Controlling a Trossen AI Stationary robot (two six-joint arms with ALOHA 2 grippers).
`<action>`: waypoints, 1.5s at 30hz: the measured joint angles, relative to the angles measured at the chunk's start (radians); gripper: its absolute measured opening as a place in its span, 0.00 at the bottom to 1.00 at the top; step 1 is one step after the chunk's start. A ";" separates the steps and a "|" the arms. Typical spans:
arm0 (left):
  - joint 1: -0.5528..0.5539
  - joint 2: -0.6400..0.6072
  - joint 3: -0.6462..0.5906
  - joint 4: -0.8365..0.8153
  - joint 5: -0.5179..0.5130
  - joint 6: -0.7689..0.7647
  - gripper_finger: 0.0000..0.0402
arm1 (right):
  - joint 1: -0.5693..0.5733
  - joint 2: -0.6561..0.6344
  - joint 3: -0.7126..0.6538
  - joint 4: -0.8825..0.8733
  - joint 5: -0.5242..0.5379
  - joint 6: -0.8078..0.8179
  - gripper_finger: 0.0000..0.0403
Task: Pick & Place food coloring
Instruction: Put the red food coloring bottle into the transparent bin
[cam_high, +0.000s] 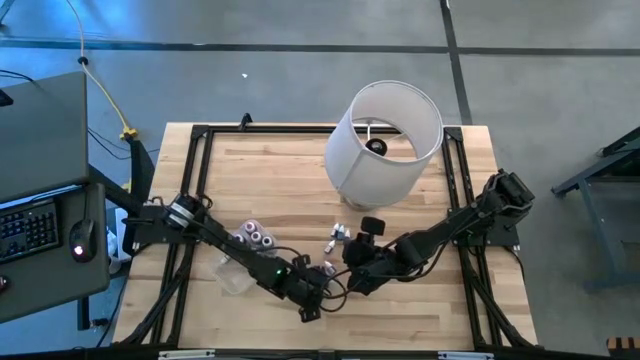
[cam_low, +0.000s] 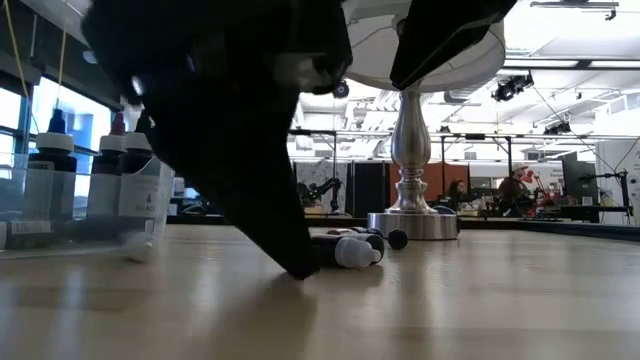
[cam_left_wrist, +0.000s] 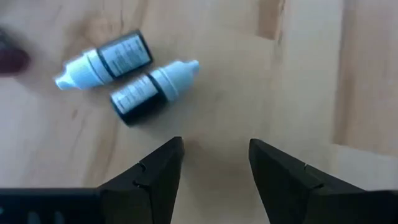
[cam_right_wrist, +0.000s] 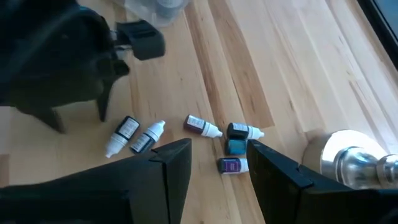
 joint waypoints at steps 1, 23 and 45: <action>0.000 -0.001 0.002 -0.004 0.003 0.003 0.47 | 0.000 0.000 0.000 0.003 0.000 0.000 0.37; 0.000 0.019 0.371 -0.870 0.021 0.441 0.47 | 0.000 0.000 0.000 0.017 -0.005 -0.011 0.37; 0.000 0.011 0.103 -0.771 0.101 0.451 0.44 | -0.006 0.000 0.000 0.023 -0.043 0.000 0.37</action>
